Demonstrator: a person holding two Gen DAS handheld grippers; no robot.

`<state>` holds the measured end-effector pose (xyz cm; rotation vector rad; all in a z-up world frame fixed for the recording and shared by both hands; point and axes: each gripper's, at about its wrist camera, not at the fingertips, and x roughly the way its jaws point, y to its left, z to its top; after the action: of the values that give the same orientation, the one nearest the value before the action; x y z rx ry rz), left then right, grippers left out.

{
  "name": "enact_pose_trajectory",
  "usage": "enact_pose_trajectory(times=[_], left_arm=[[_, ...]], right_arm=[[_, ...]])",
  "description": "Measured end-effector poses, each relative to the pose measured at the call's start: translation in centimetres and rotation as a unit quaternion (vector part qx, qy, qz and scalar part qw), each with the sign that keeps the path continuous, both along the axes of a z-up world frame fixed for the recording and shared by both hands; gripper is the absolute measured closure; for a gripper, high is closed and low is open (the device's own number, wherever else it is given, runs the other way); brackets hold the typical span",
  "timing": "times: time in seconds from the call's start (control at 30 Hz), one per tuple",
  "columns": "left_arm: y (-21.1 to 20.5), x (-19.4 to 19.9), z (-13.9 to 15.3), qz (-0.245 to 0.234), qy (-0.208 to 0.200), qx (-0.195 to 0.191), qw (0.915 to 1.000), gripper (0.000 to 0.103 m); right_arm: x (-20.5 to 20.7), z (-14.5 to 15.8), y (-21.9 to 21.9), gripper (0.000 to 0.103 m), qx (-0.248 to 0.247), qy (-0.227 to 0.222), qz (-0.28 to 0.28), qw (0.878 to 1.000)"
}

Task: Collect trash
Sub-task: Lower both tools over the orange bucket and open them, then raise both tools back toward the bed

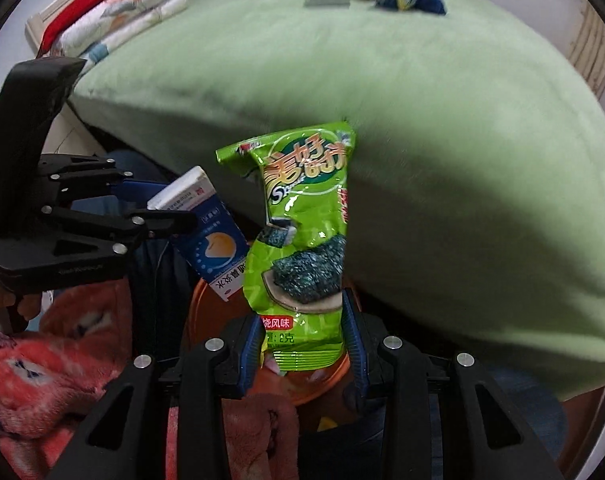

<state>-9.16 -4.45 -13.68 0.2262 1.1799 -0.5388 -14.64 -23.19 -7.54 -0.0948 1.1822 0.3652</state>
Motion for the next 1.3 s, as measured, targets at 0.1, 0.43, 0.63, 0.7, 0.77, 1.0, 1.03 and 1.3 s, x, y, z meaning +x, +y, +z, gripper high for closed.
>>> enact_pose_trajectory(times=[0.1,0.43,0.63,0.7,0.77,1.0,1.03,1.3], left_arm=[[0.0,-0.1,-1.7,0.001,0.024,0.008,0.9997,0.07],[0.2,0.7,-4.1,0.011,0.07,0.026,0.9972,0.068],[0.4,1.3,-4.0,0.027,0.063,0.043,0.9967,0.038],[0.5,1.4,-4.1,0.028,0.064,0.046,0.9965,0.037],[0.4,1.5,-4.2,0.03,0.066,0.048,0.9962,0.037],[0.6,1.4,-4.1,0.036,0.063,0.051,0.9961,0.037],[0.6,1.4,-4.1,0.036,0.061,0.052,0.9961,0.037],[0.8,1.5,-3.3,0.039,0.055,0.05,0.9965,0.037]], right_arm=[[-0.2,-1.1,0.7,0.067,-0.004,0.017,0.012,1.0],[-0.1,-3.2,1.3,0.042,-0.004,0.064,0.023,0.998],[-0.2,-2.4,1.0,0.026,-0.005,0.045,0.007,0.999],[-0.1,-2.2,0.5,0.026,-0.004,0.043,0.002,0.999],[-0.3,-2.1,0.0,0.026,-0.003,0.041,-0.004,0.999],[0.0,-2.0,-0.8,0.026,-0.002,0.034,-0.016,0.999],[0.0,-1.9,-0.8,0.026,-0.002,0.032,-0.017,0.999],[0.3,-0.9,-1.1,0.026,0.0,0.014,-0.024,1.0]])
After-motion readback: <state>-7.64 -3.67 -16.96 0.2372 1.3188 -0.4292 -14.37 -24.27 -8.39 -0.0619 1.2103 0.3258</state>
